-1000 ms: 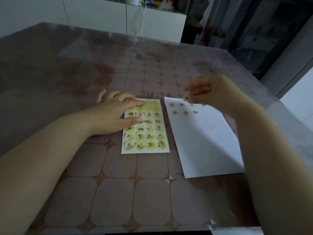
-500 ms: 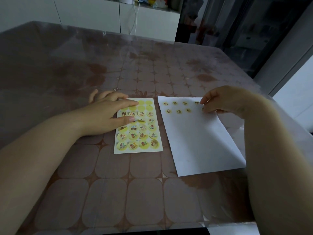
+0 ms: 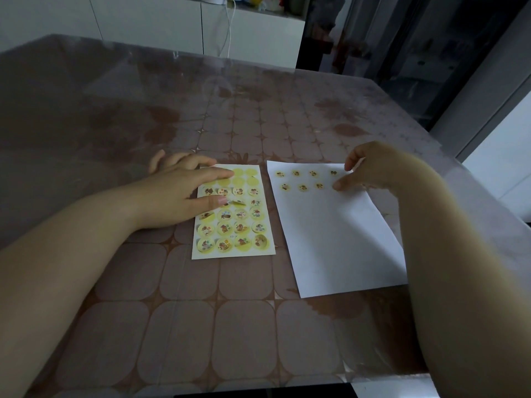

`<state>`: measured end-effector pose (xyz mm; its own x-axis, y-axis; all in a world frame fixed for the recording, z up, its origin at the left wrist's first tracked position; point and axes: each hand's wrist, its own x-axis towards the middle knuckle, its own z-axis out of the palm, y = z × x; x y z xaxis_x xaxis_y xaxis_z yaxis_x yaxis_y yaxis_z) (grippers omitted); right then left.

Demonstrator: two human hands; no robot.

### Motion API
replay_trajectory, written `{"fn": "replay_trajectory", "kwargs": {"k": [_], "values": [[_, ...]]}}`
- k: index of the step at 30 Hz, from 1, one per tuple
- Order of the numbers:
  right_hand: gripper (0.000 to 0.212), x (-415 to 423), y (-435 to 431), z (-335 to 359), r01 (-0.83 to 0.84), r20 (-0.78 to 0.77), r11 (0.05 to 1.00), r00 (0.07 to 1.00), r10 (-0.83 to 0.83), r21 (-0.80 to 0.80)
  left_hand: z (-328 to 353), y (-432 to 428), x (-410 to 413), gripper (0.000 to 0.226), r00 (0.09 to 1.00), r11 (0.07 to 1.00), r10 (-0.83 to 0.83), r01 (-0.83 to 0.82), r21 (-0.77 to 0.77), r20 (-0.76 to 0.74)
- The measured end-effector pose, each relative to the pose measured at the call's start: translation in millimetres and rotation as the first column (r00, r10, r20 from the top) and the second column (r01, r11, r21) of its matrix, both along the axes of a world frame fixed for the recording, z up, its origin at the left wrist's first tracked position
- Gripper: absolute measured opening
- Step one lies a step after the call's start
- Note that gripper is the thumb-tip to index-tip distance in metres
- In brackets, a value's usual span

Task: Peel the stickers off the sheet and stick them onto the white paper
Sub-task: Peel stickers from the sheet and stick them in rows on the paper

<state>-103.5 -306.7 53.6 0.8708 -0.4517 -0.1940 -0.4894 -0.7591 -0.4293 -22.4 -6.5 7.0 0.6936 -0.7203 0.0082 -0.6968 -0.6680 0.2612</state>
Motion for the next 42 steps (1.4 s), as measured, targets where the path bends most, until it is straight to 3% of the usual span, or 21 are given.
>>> {"fn": "replay_trajectory", "kwargs": {"k": [4,8,14,16,18,20,22,24,27,33,37,42], "values": [[0.051,-2.9,-6.6,-1.5,0.062,-0.101,0.998,0.993,-0.061,0.004,0.5,-0.3,-0.5,0.080,1.000,1.000,-0.001,0.001,0.001,-0.003],[0.041,-3.2,-9.5,-2.2,0.074,-0.086,0.996,0.994,-0.070,0.043,0.8,-0.2,-1.4,0.079,1.000,1.000,-0.001,0.000,-0.020,-0.014],[0.032,-2.0,-7.7,-5.6,0.045,-0.053,0.999,0.998,-0.046,-0.021,1.7,-1.0,-2.5,0.069,1.000,1.000,-0.004,0.004,-0.021,-0.011],[0.031,-2.3,-2.5,-3.0,0.045,0.020,0.999,0.999,-0.045,0.009,2.0,-1.0,-3.0,0.075,1.000,0.999,-0.011,0.011,-0.047,-0.015],[0.028,1.3,11.1,-0.7,0.005,0.196,1.000,0.981,-0.005,-0.004,2.6,-0.8,-3.7,0.075,1.000,0.997,-0.013,0.011,-0.071,-0.027],[0.016,5.9,36.2,-0.5,-0.115,0.382,0.993,0.916,0.120,-0.036,3.1,-1.6,-5.0,0.068,0.999,0.998,-0.022,0.020,-0.066,-0.031],[0.005,7.8,69.2,-3.2,-0.301,0.429,0.950,0.849,0.308,-0.087,3.6,-2.7,-6.3,0.064,0.999,0.998,-0.026,0.024,-0.052,-0.038],[0.010,10.2,96.8,-13.7,-0.450,0.395,0.884,0.795,0.460,-0.125,4.4,-2.9,-7.0,0.070,0.999,0.999,-0.032,0.031,-0.039,-0.036],[0.022,16.5,120.5,-30.3,-0.514,0.379,0.827,0.736,0.561,-0.225,4.3,-2.6,-7.6,0.085,1.000,0.999,-0.028,0.028,-0.025,-0.009],[0.019,17.4,133.7,-34.9,-0.531,0.420,0.829,0.721,0.551,-0.176,9.4,0.4,-7.1,0.093,0.992,0.998,-0.017,0.008,-0.069,-0.125],[0.017,18.0,139.2,-34.8,-0.534,0.386,0.824,0.731,0.563,-0.191,9.5,6.9,-4.4,0.113,0.984,0.998,-0.007,0.017,0.054,-0.180],[0.010,17.5,139.9,-34.7,-0.526,0.414,0.844,0.748,0.518,-0.105,8.8,6.4,-3.0,0.113,0.981,0.998,-0.018,0.031,0.061,-0.194]]}}
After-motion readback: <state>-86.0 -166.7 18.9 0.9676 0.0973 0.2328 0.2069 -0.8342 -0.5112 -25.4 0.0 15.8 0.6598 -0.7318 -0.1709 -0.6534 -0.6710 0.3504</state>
